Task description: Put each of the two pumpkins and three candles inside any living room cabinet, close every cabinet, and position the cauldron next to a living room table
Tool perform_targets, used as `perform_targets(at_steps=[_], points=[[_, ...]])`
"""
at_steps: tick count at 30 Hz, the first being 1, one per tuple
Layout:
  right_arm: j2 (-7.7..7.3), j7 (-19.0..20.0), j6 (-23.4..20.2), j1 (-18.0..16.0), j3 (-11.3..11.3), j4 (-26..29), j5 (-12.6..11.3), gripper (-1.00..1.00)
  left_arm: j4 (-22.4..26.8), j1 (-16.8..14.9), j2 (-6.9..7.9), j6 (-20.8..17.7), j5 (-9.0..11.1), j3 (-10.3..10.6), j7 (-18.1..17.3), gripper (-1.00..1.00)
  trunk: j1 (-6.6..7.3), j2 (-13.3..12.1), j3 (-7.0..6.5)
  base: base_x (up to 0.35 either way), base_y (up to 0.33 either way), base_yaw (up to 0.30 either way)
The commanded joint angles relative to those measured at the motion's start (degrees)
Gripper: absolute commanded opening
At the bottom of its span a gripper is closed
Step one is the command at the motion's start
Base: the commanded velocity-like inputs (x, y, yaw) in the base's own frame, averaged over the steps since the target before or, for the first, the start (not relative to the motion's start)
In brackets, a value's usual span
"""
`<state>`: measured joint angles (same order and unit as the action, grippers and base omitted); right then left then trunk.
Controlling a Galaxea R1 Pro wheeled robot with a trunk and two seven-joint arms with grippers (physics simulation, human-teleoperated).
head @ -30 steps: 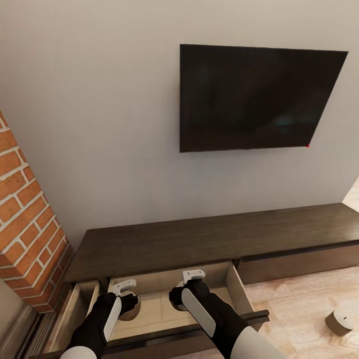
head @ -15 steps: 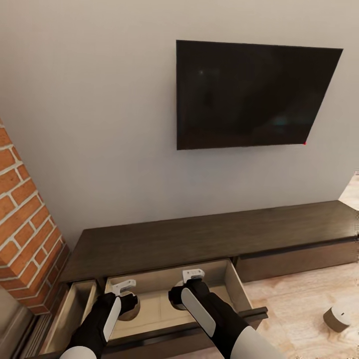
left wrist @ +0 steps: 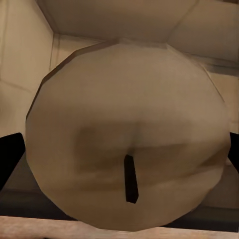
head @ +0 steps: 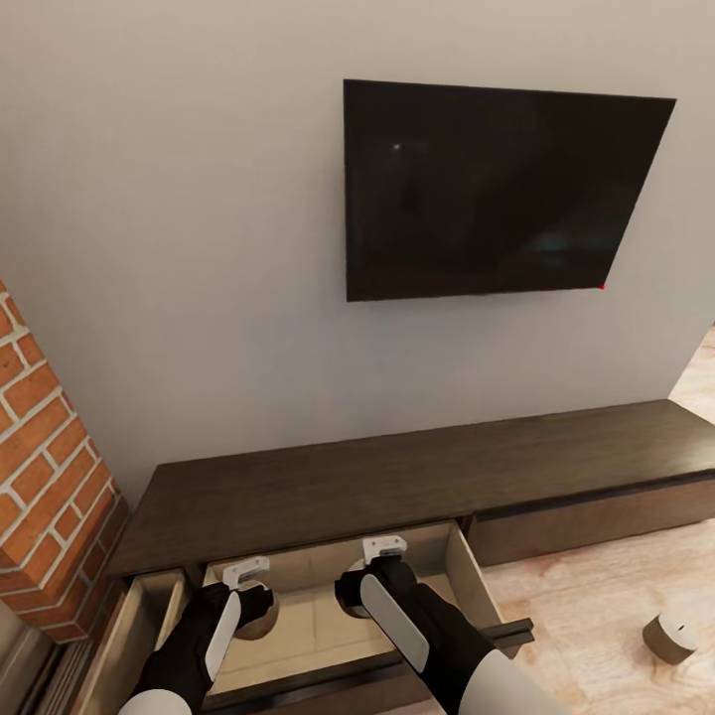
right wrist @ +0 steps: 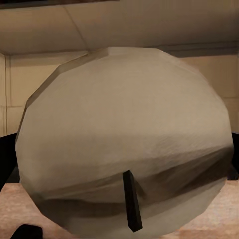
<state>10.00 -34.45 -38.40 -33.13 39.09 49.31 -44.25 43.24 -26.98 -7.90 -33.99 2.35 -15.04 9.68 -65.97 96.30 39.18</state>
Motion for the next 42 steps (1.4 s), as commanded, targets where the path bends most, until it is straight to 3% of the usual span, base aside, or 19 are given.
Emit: perform_targets(at_steps=[1, 8, 20, 25, 28, 42], points=[[0.0, 0.0, 0.0, 0.0, 0.0, 0.0, 0.0, -1.0, 0.0, 0.0, 0.04, 0.0, 0.0, 0.0, 0.0, -1.0, 0.0, 0.0, 0.0, 0.123, 0.001, 0.0], [0.0, 0.0, 0.0, 0.0, 0.0, 0.0, 0.0, -1.0, 0.0, 0.0, -0.01, 0.0, 0.0, -0.1, 0.0, -1.0, 0.0, 0.0, 0.0, 0.028, 0.0, 0.0], [0.0, 0.1, 1.8, 0.0, 0.1, 0.2, 0.0, -1.0, 0.0, 0.0, 0.07, 0.1, 0.0, -0.1, 0.0, -1.0, -2.64, 4.8, 2.15, 0.0, 0.0, 0.0], [0.0, 0.1, 4.2, 0.0, 3.3, 0.0, 0.0, -1.0, 0.0, 0.0, 0.07, 0.1, 0.0, -0.1, 0.0, -1.0, -3.73, 6.8, 3.05, 0.0, 0.0, 0.0], [0.0, 0.1, 4.4, 0.0, 3.7, 0.1, 0.0, -1.0, 0.0, 0.0, 0.07, 0.1, 0.0, -0.1, 0.0, -1.0, -4.39, 8.0, 3.59, 0.0, 0.0, 0.0], [0.0, 0.0, 4.3, 0.0, 3.8, 1.9, -0.1, -1.0, 0.0, 0.0, 0.15, 0.1, 0.0, -0.2, 0.0, -1.0, -7.47, 13.6, 6.1, 0.0, 0.0, 0.0]])
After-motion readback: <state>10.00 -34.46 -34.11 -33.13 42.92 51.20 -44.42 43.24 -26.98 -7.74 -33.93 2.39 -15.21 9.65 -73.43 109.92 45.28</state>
